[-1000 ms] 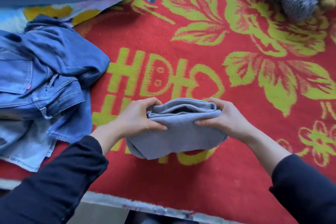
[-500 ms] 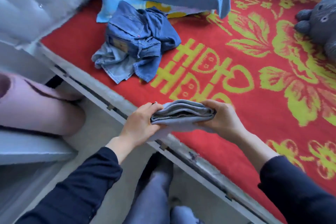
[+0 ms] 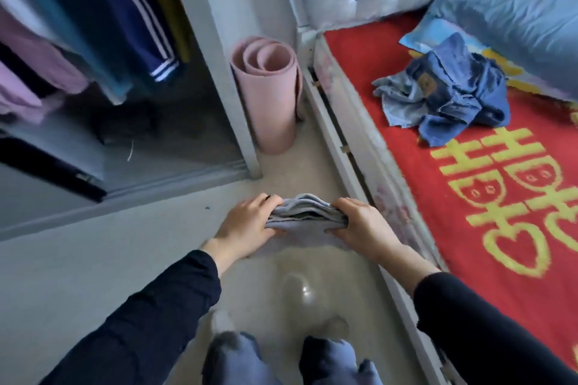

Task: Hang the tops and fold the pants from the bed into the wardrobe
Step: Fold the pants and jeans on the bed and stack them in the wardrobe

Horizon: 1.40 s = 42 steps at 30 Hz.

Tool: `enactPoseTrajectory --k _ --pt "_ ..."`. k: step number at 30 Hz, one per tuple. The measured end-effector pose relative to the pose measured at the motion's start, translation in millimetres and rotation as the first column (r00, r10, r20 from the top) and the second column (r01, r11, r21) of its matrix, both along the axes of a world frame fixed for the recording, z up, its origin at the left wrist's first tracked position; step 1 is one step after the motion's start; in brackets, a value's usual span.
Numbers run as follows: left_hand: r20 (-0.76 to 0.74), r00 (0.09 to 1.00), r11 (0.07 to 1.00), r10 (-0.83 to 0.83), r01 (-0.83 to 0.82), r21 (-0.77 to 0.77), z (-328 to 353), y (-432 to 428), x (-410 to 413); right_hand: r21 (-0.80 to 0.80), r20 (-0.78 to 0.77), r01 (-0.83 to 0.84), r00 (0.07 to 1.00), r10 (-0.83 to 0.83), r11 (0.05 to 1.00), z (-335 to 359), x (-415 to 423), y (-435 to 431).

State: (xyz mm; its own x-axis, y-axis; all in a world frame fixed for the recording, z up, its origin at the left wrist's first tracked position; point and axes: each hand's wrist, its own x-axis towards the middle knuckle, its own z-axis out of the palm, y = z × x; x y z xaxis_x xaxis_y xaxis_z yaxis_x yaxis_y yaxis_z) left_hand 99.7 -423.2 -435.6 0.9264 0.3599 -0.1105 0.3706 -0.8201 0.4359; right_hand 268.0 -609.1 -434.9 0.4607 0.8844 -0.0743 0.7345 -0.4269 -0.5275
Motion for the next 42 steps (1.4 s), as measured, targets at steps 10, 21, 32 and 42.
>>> enactPoseTrajectory --k 10,21,32,42 --pt "0.022 0.968 0.968 0.250 -0.250 -0.017 -29 203 -198 -0.030 -0.038 -0.173 0.984 0.172 0.984 -23 -164 254" --pt "0.021 0.951 0.952 0.308 -0.307 -0.013 -102 375 -244 -0.067 -0.002 -0.217 0.976 0.217 0.974 -97 -208 432" --pt "-0.027 0.934 0.934 0.355 -0.354 0.039 -275 538 -207 -0.080 0.028 -0.275 0.960 0.278 0.958 -271 -169 606" --pt "0.197 0.943 0.952 0.269 -0.291 0.093 -438 729 -149 0.083 0.102 -0.190 0.978 0.182 0.978 -419 -105 779"
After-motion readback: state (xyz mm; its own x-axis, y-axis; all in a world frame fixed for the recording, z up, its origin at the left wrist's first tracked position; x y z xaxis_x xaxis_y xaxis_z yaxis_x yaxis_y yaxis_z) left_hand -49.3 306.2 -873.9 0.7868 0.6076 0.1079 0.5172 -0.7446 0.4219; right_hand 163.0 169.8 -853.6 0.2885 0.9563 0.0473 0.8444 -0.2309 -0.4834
